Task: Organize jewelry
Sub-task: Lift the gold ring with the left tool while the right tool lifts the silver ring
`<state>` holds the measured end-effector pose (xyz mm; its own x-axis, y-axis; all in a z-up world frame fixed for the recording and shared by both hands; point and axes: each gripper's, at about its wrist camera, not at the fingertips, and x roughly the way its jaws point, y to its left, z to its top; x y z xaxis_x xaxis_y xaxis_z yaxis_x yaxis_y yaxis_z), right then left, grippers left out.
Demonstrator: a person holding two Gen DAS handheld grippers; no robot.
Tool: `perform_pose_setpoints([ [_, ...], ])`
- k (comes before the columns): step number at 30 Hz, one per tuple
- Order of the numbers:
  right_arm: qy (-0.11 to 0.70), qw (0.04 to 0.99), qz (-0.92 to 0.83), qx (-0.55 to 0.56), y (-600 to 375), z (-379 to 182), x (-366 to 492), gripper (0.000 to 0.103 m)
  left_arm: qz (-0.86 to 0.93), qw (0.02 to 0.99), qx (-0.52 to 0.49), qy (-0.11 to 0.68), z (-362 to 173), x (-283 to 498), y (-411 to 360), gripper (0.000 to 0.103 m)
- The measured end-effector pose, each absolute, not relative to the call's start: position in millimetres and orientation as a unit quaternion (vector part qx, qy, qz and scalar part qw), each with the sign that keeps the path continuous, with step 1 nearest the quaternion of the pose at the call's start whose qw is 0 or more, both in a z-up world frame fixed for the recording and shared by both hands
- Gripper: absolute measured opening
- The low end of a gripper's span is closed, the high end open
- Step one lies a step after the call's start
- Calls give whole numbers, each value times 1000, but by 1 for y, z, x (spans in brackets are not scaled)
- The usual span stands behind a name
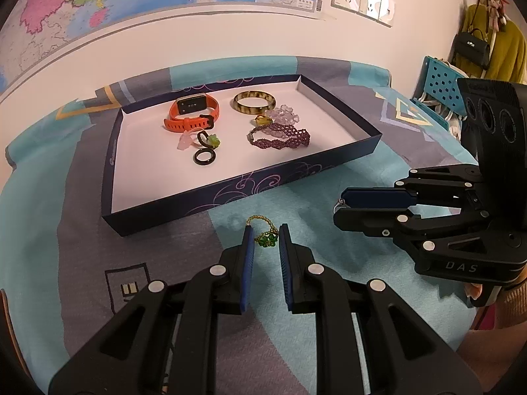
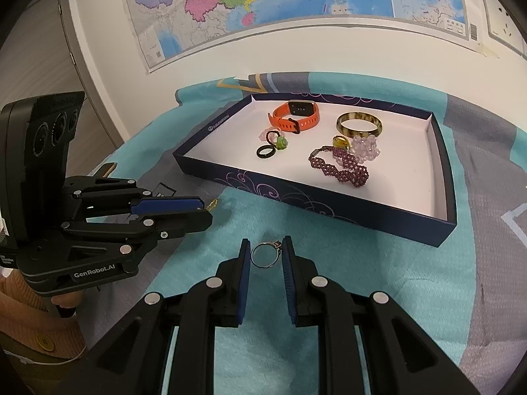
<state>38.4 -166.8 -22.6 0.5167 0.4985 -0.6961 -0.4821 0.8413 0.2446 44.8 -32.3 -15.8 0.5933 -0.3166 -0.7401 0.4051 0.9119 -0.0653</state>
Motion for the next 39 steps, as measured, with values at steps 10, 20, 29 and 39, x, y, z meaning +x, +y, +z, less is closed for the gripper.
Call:
perform_pose_setpoints([
  [10, 395, 874, 283, 10, -165, -18, 41, 17, -201, 895, 50, 395, -9, 43, -28, 16],
  [20, 391, 875, 285, 8, -162, -15, 43, 17, -198, 898, 47, 389, -4, 43, -25, 16],
  [29, 388, 876, 286, 5, -160, -13, 45, 17, -196, 901, 42, 385, 0, 44, -22, 16],
  [39, 381, 879, 288, 4, -158, -7, 47, 17, -195, 904, 40, 378, 6, 47, -19, 16],
])
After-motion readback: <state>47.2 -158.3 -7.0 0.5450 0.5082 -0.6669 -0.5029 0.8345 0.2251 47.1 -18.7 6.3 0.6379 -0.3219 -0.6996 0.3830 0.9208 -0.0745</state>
